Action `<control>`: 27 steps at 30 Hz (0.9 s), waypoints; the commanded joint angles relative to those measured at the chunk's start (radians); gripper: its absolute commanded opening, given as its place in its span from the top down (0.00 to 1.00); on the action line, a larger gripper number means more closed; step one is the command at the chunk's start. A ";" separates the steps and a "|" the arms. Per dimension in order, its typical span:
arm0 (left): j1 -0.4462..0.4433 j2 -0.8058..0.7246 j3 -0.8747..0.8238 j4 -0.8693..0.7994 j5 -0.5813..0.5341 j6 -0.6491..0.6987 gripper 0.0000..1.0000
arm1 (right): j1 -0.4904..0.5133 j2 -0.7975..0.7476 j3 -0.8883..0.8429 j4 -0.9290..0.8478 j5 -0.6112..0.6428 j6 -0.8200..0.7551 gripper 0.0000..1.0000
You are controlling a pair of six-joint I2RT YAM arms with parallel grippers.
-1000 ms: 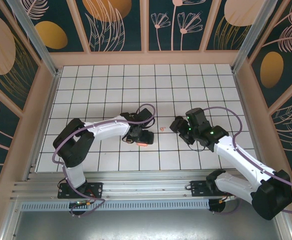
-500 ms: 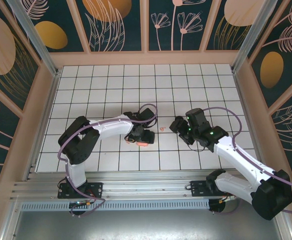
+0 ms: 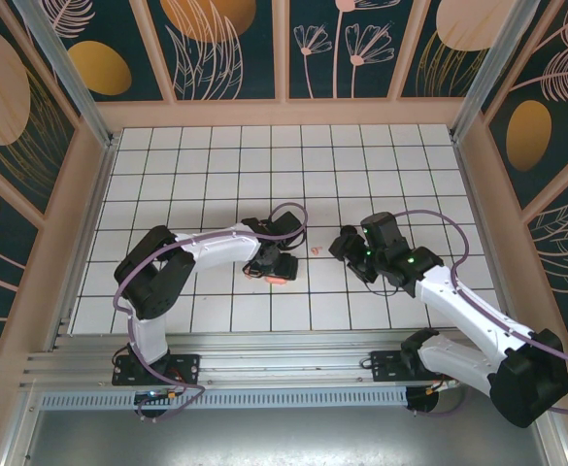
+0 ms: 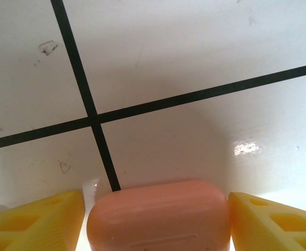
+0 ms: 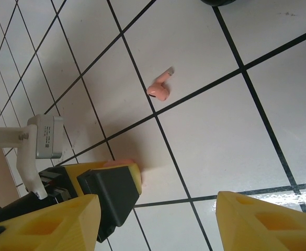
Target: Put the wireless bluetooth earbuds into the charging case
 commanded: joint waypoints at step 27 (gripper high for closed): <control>-0.011 -0.219 -0.168 0.131 -0.025 0.109 0.44 | -0.049 -0.023 -0.030 0.117 -0.068 -0.085 0.41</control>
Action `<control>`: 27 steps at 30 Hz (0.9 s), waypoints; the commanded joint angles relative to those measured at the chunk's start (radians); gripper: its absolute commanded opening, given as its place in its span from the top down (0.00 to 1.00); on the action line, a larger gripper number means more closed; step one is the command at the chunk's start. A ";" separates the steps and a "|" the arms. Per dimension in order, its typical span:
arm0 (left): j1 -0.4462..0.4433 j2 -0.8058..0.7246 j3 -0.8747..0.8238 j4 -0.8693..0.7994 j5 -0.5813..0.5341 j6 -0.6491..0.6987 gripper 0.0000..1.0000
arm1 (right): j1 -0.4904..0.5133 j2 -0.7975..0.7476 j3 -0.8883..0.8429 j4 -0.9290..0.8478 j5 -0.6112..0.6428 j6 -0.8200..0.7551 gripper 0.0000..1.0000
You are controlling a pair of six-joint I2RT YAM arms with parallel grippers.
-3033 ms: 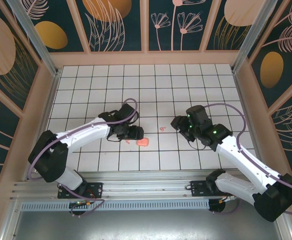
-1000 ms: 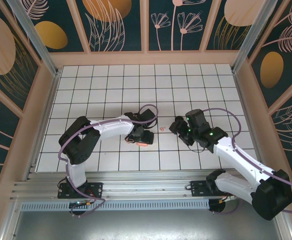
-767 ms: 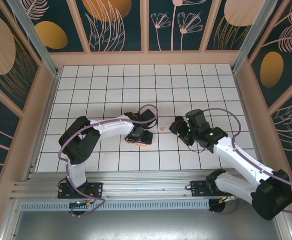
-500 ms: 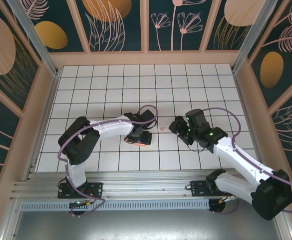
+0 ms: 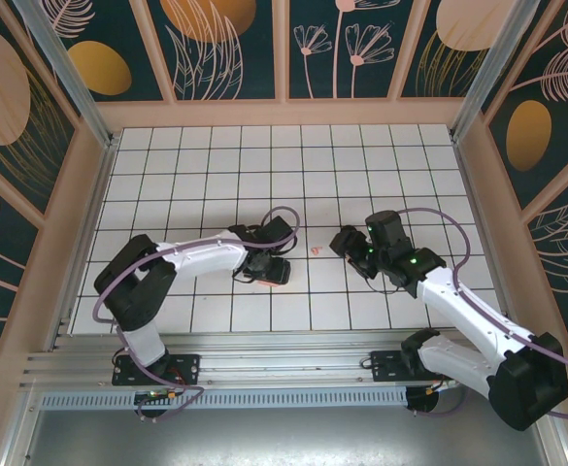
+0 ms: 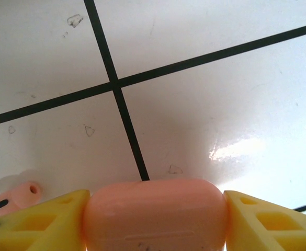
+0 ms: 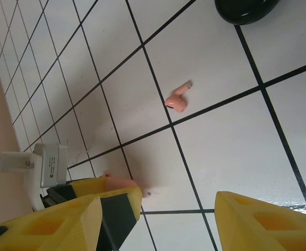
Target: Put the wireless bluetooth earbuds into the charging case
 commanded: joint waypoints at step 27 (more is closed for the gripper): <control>-0.007 -0.603 -0.570 0.810 0.018 0.373 0.52 | -0.041 0.071 0.058 0.172 -0.186 -0.178 0.44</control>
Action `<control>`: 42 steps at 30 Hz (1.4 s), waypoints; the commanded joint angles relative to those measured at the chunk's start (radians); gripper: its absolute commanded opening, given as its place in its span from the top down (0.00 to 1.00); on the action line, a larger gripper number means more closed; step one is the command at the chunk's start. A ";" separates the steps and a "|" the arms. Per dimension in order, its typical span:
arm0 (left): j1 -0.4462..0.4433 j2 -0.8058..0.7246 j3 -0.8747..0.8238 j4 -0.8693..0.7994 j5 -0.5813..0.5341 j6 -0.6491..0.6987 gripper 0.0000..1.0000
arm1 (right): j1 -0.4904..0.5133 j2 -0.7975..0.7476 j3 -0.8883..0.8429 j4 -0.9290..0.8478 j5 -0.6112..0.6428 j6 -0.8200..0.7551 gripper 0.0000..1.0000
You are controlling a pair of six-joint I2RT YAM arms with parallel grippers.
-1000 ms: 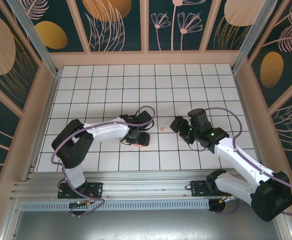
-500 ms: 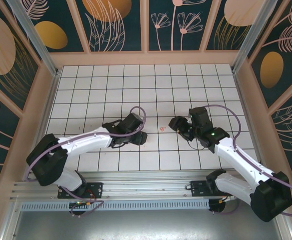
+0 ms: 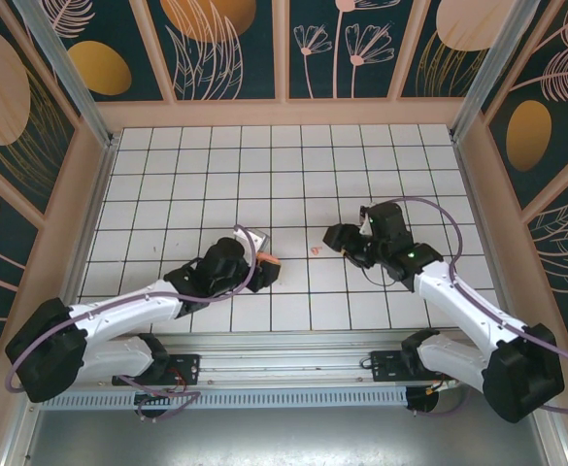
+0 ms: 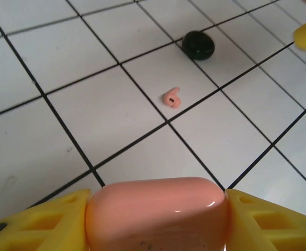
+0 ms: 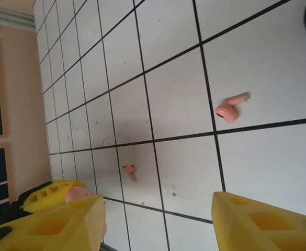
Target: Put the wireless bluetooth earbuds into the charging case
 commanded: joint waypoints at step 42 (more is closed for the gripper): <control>0.067 -0.068 -0.224 0.509 0.128 0.031 0.59 | 0.011 0.090 0.098 0.079 -0.291 -0.186 0.48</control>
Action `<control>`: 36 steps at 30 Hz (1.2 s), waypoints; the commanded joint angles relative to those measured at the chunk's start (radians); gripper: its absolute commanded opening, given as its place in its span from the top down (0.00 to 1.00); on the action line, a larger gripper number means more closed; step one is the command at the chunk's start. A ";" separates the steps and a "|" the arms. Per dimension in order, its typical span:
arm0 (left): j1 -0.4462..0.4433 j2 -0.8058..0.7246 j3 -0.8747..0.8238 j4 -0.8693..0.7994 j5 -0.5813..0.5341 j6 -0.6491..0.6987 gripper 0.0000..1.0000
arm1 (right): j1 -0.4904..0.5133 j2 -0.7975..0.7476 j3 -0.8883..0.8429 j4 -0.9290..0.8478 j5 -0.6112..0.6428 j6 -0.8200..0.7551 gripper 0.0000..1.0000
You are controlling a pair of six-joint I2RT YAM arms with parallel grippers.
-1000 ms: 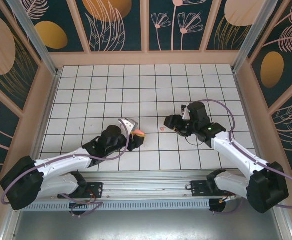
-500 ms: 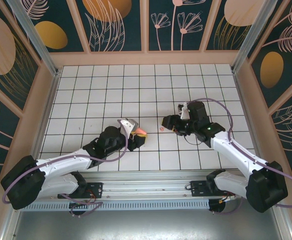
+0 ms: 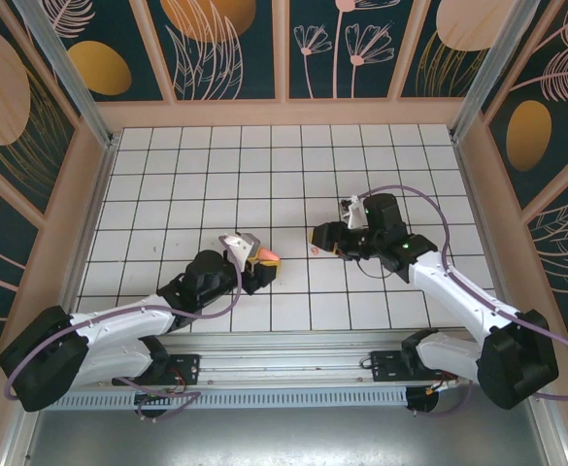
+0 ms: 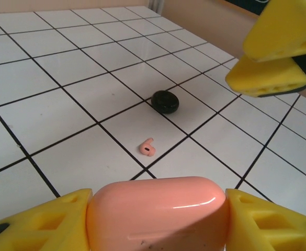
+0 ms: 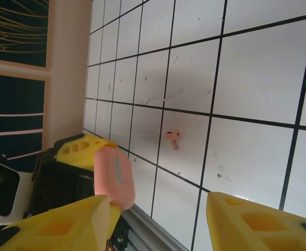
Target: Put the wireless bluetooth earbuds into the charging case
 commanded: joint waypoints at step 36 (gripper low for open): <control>0.085 0.054 0.047 0.140 0.330 0.090 0.62 | 0.154 0.253 0.323 -0.254 -0.134 -0.273 0.49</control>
